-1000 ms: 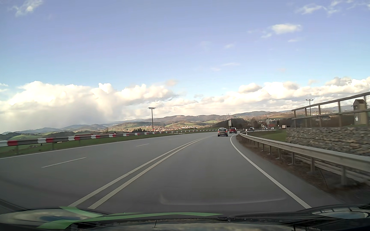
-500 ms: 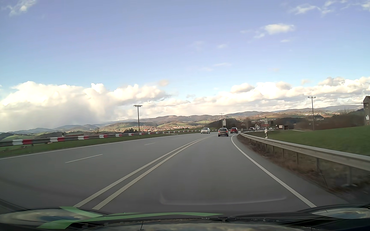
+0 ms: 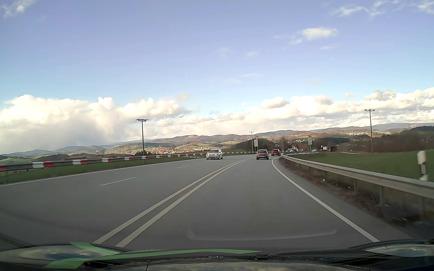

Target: Follow the waypoints while adhering to traffic rules and regulations

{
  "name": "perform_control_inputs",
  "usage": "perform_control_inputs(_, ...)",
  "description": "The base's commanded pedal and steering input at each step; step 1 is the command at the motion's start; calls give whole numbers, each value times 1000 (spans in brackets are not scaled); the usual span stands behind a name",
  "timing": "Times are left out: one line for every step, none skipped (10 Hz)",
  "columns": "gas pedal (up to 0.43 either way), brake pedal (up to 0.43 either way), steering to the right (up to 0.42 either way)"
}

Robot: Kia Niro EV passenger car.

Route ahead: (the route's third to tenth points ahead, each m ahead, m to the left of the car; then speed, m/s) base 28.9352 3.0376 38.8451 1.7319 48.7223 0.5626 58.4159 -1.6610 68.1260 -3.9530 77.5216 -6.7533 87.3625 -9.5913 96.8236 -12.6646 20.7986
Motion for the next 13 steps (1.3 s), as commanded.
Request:
perform_control_inputs(39, 0, 15)
perform_control_inputs(28, 0, 15)
perform_control_inputs(20, 0, 16)
perform_control_inputs(20, 0, 16)
perform_control_inputs(20, 0, 17)
perform_control_inputs(20, 0, 17)
perform_control_inputs(8, 0, 18)
perform_control_inputs(8, 0, 18)
perform_control_inputs(8, 0, 18)
perform_control_inputs(8, 0, 18)
perform_control_inputs(8, 0, 18)
perform_control_inputs(8, 0, 18)
perform_control_inputs(8, 0, 18)
